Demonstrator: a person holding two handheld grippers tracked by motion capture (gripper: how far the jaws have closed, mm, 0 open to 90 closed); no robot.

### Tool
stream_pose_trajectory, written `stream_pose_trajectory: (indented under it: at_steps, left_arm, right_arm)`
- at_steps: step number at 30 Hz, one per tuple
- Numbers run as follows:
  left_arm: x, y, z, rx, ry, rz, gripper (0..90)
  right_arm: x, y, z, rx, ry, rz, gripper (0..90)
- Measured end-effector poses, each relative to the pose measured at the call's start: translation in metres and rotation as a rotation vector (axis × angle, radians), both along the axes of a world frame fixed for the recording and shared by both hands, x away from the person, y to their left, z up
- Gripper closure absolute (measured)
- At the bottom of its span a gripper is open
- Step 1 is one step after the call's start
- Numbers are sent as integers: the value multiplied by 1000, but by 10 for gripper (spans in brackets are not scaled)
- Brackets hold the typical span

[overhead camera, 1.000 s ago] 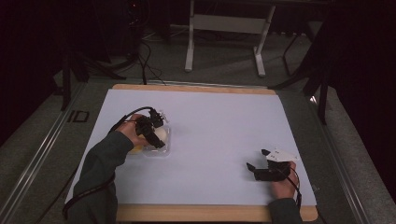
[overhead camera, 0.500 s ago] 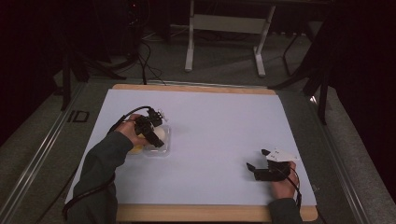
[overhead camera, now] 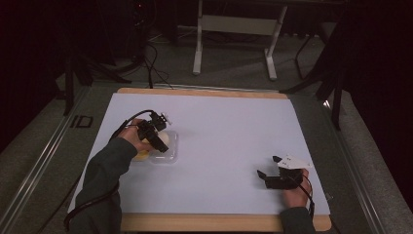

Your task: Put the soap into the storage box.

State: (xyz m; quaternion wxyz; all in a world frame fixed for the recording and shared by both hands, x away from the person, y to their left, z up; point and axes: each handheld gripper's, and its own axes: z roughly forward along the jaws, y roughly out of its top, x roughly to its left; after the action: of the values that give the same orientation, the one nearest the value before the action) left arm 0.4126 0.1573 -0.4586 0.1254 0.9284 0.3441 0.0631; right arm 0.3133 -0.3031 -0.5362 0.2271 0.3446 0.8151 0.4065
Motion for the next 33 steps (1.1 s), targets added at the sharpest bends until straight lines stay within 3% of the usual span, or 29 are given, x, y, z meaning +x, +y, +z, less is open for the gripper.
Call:
stream_pose_trajectory:
  at_steps: [27, 33]
  left_arm:
    - [-2, 16, 6, 3, -26, 123, 247]
    - [-2, 23, 6, -4, -15, 142, 247]
  right_arm:
    - [0, 0, 0, -1, -1, -2, 139]
    - [0, 0, 0, -2, 0, -2, 139]
